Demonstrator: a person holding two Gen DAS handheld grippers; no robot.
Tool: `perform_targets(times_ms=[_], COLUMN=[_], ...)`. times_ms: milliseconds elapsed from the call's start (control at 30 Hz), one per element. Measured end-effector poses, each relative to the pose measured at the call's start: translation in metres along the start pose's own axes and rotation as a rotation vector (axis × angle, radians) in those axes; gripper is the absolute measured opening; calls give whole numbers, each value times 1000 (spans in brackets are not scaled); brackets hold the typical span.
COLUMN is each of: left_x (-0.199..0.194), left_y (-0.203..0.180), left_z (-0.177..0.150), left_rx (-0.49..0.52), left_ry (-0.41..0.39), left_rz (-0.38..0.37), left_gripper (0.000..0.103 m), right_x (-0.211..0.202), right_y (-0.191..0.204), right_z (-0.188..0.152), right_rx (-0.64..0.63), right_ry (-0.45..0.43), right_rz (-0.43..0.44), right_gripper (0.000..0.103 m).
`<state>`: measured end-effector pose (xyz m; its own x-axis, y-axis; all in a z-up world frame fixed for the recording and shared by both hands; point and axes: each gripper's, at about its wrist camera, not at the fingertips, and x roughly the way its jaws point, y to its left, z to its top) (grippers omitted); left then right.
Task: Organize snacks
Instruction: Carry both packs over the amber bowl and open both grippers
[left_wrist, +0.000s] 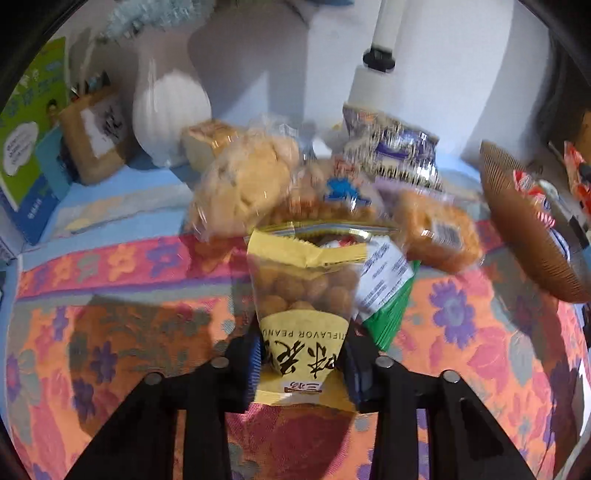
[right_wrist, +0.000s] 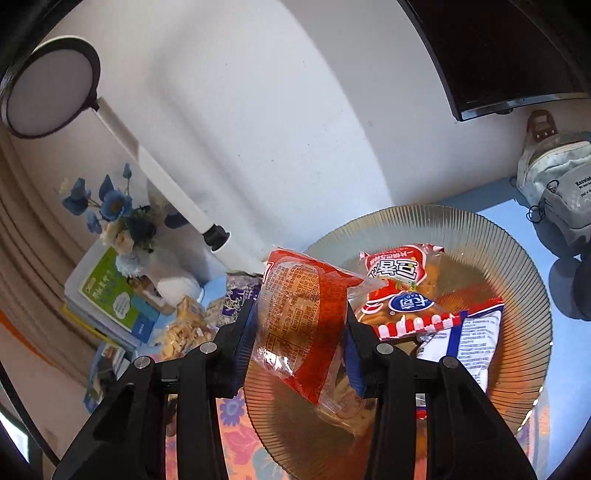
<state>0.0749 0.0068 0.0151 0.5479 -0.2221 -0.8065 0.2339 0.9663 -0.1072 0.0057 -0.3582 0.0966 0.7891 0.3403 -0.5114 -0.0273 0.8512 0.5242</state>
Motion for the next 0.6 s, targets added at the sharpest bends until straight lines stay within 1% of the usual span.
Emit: perform_targets(times_ms=[67, 133, 200, 267, 333, 367, 467, 533, 567, 600], left_x=[-27, -62, -89, -103, -115, -119, -116, -105, -95, -82], left_y=[-2, -12, -27, -46, -77, -90, -145, -176, -189, -206], left_z=[5, 18, 41, 61, 82, 89, 106, 111, 111, 111], left_rx=[3, 38, 49, 63, 105, 124, 201, 231, 245, 269], left_ry=[-66, -143, -192, -222, -256, -265, -280, -251, -223, -176], left_rz=[15, 31, 6, -29, -98, -119, -169, -227, -257, -287], left_gripper=[34, 34, 34, 34, 34, 34, 34, 35, 38, 45], right_x=[-8, -21, -31, -39, -44, -46, -47, -43, -39, -35], right_y=[-1, 1, 1, 2, 1, 0, -11, -24, -30, -34], right_z=[6, 18, 30, 42, 49, 51, 59, 62, 63, 62], right_rx=[-16, -48, -67, -80, -90, -92, -79, -55, -46, -40], right_ry=[-7, -27, -40, -48, -50, -48, -37, -23, -13, -2], right_rz=[-5, -22, -35, -50, -78, -93, -129, -155, -165, -171], right_gripper=[41, 41, 41, 41, 41, 41, 41, 41, 43, 46])
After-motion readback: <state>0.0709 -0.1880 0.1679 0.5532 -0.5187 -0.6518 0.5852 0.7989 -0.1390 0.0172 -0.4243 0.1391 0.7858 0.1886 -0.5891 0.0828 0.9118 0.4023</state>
